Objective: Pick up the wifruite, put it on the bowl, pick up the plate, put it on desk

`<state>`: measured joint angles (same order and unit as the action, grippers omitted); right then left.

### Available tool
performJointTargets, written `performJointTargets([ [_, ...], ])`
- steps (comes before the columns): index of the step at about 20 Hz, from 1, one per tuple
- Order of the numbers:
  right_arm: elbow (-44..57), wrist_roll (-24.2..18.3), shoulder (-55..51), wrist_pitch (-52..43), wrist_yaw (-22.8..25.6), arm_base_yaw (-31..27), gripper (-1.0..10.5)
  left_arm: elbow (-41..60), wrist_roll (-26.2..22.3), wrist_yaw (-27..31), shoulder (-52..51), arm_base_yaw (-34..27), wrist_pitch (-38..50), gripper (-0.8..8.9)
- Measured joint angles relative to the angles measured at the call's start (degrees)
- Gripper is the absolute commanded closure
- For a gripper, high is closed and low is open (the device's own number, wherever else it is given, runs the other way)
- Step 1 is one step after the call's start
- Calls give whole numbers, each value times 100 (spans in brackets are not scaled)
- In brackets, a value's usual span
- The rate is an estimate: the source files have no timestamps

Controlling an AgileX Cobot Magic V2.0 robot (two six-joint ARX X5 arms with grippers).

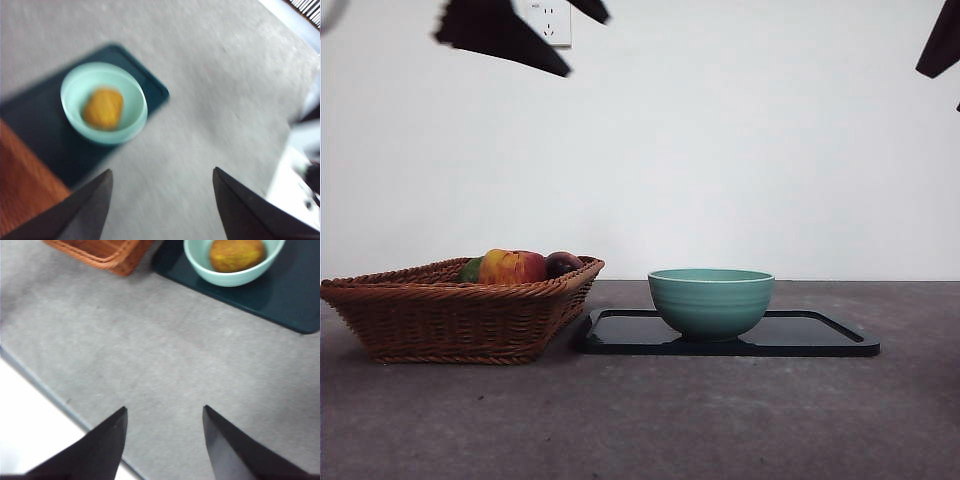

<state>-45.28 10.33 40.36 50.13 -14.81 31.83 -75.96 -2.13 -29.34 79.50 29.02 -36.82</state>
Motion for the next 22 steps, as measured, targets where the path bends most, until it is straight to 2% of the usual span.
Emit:
performJointTargets([
  [3,0,0,0,2,-15,0,707,-866,-195,260,911,109,68,499],
  [8,0,0,0,7,-20,0,707,-1563,-527,442,2124,267,289,499],
  [15,0,2,0,262,-20,0,707,-1694,-815,634,3246,511,1228,498],
  [22,0,72,0,341,-20,0,707,-1731,-1392,914,3978,730,1405,498],
])
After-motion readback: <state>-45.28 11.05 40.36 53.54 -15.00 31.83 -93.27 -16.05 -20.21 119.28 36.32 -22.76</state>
